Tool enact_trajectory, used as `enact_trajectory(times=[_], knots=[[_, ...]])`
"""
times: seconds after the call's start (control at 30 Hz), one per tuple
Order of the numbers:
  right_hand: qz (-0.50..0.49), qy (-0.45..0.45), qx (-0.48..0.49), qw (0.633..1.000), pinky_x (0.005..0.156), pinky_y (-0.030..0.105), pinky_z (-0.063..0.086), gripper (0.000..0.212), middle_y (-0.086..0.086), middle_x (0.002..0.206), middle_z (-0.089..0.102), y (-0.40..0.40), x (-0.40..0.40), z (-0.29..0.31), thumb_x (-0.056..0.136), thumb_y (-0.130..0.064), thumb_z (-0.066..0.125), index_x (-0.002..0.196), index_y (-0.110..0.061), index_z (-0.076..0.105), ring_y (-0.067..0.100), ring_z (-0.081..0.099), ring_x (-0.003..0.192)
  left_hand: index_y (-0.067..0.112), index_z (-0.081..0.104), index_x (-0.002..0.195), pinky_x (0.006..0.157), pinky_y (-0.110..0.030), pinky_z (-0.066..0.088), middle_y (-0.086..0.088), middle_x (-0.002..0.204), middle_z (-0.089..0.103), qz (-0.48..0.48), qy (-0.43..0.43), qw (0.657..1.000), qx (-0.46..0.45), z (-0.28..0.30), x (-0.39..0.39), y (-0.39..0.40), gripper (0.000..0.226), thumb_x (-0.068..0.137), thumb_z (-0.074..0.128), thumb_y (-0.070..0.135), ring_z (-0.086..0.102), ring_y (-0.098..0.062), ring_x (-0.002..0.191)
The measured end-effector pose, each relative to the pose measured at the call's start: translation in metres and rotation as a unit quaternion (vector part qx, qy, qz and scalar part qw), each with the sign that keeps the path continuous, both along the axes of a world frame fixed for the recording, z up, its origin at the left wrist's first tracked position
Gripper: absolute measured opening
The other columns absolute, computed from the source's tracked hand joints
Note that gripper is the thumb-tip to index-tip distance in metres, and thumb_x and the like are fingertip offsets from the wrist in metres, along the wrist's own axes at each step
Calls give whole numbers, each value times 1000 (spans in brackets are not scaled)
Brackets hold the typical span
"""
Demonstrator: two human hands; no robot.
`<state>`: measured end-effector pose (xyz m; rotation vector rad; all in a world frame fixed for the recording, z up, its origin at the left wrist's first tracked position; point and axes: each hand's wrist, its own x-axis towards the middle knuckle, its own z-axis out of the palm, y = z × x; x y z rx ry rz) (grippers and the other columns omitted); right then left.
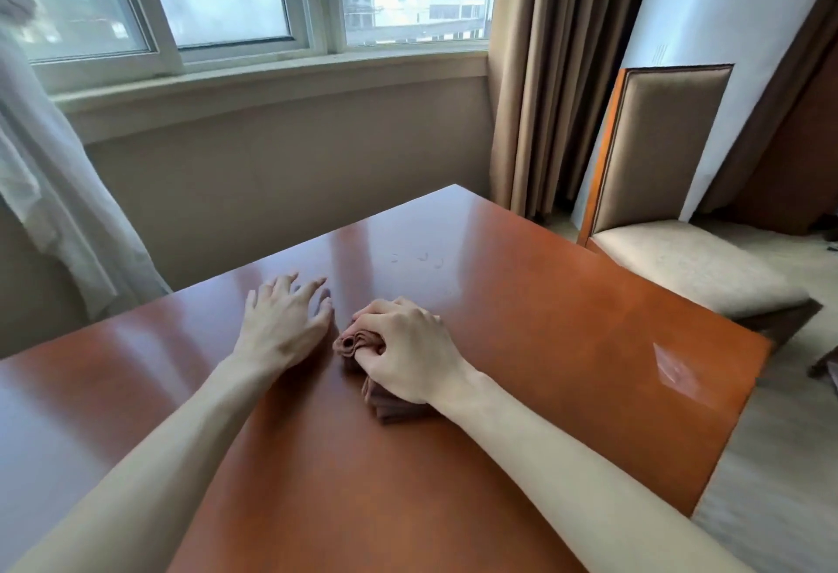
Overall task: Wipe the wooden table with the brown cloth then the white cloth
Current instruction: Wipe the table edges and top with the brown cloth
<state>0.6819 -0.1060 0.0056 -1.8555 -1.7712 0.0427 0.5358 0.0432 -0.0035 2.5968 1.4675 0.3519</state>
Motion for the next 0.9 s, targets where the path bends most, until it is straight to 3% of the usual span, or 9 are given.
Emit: enact_trajectory(times=[0.17, 0.33, 0.47, 0.63, 0.8, 0.9], knots=[[-43, 30, -10, 999, 83, 39, 53, 25, -14, 108, 67, 71, 48, 2, 86, -35, 57, 104, -34, 74, 23, 61, 103, 44, 39, 149, 121, -51, 14, -4, 159, 32, 25, -11, 1000, -9, -16, -15, 6, 66, 88, 23, 63, 20, -30, 150], [-214, 36, -14, 976, 75, 38, 47, 14, 1, 99, 68, 116, 150, 10, 85, -33, 55, 87, -23, 65, 37, 63, 97, 44, 39, 149, 122, -49, 14, -1, 159, 31, 30, -17, 999, 8, -18, -14, 4, 69, 86, 18, 64, 20, -28, 150], [-287, 41, 8, 957, 82, 41, 53, 24, 1, 109, 71, 101, 189, 9, 86, -33, 55, 99, -25, 73, 36, 62, 104, 44, 38, 149, 122, -48, 12, 0, 160, 30, 33, -20, 999, 5, -19, -12, 6, 61, 92, 26, 61, 18, -27, 151], [-286, 32, 10, 957, 84, 39, 52, 23, -5, 113, 70, 45, 152, 3, 88, -31, 55, 100, -24, 74, 32, 60, 104, 43, 38, 150, 123, -49, 10, -2, 161, 29, 35, -29, 999, -5, -18, -12, 4, 52, 99, 37, 54, 17, -28, 151], [-237, 32, 13, 971, 87, 41, 55, 25, -13, 119, 69, -26, 74, -1, 88, -32, 57, 106, -32, 75, 25, 59, 108, 40, 38, 151, 123, -50, 10, -5, 160, 32, 30, -19, 999, -10, -15, -12, 4, 54, 99, 36, 53, 19, -30, 150], [-199, 21, 16, 980, 85, 36, 55, 26, -20, 119, 67, -55, 26, -2, 86, -34, 56, 105, -37, 74, 18, 57, 108, 38, 38, 151, 123, -51, 10, -5, 159, 31, 24, -9, 1000, -17, -13, -15, 2, 54, 99, 34, 53, 18, -31, 150]])
